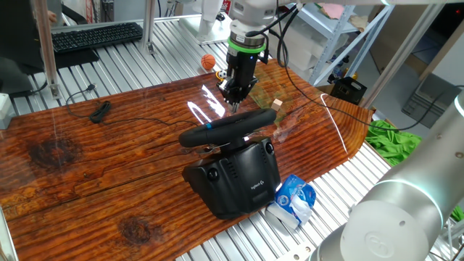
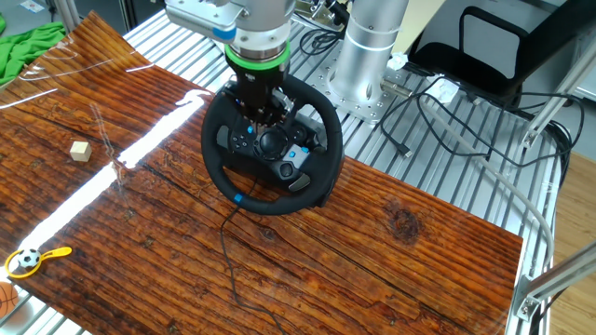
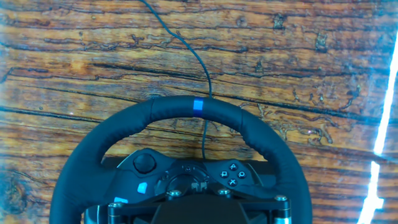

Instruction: Rotate the steering wheel 90 degrees counterclockwise

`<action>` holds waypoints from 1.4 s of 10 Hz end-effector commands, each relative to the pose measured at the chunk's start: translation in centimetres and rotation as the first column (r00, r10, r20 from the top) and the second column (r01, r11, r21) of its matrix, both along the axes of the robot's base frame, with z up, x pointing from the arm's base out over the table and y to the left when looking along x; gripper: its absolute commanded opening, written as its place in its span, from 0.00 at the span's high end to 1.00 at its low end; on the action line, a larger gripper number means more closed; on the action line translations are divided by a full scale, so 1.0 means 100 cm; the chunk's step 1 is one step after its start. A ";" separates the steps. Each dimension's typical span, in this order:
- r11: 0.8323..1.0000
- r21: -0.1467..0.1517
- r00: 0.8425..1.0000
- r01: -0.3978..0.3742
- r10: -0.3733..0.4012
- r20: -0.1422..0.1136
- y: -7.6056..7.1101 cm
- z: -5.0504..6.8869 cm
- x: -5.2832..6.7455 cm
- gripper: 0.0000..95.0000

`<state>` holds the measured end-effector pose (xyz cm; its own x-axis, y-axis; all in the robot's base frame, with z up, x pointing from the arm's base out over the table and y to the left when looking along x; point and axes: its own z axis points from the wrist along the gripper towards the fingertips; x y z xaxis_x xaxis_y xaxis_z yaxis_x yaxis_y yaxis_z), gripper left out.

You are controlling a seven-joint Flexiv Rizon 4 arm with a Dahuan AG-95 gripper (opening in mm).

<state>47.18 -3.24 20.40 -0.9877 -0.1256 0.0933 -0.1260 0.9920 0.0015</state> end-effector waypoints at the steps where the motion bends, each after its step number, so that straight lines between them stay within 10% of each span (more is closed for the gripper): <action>1: 1.000 0.000 1.000 -0.009 0.009 0.013 0.000 0.000 -0.002 1.00; 14: 0.999 -0.028 1.000 -0.022 0.021 -0.012 -0.004 -0.004 0.001 1.00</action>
